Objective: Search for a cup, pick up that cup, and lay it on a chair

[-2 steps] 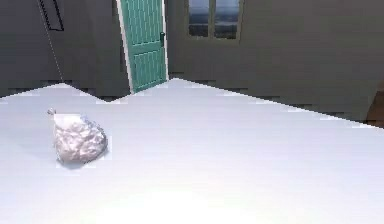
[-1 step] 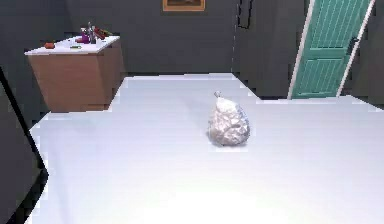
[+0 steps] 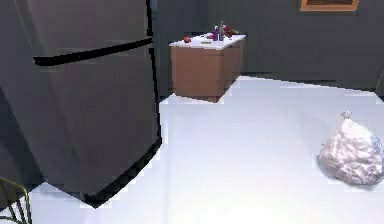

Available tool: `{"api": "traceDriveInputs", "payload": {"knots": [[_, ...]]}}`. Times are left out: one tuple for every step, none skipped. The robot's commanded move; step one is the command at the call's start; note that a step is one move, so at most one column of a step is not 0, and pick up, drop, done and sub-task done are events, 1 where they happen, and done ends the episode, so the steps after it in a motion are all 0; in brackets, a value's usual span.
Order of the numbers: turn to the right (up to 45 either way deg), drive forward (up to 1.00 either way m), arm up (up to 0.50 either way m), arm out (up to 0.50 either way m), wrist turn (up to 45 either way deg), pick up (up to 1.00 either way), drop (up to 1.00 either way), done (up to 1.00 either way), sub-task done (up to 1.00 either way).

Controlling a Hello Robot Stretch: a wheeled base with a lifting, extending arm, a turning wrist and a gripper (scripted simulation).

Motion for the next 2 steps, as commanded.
{"api": "traceDriveInputs", "payload": {"knots": [[45.0,0.00,0.00,0.00,0.0,0.00,0.00,0.00,0.00],[33.0,0.00,0.00,0.00,0.0,0.00,0.00,0.00,0.00]]}}
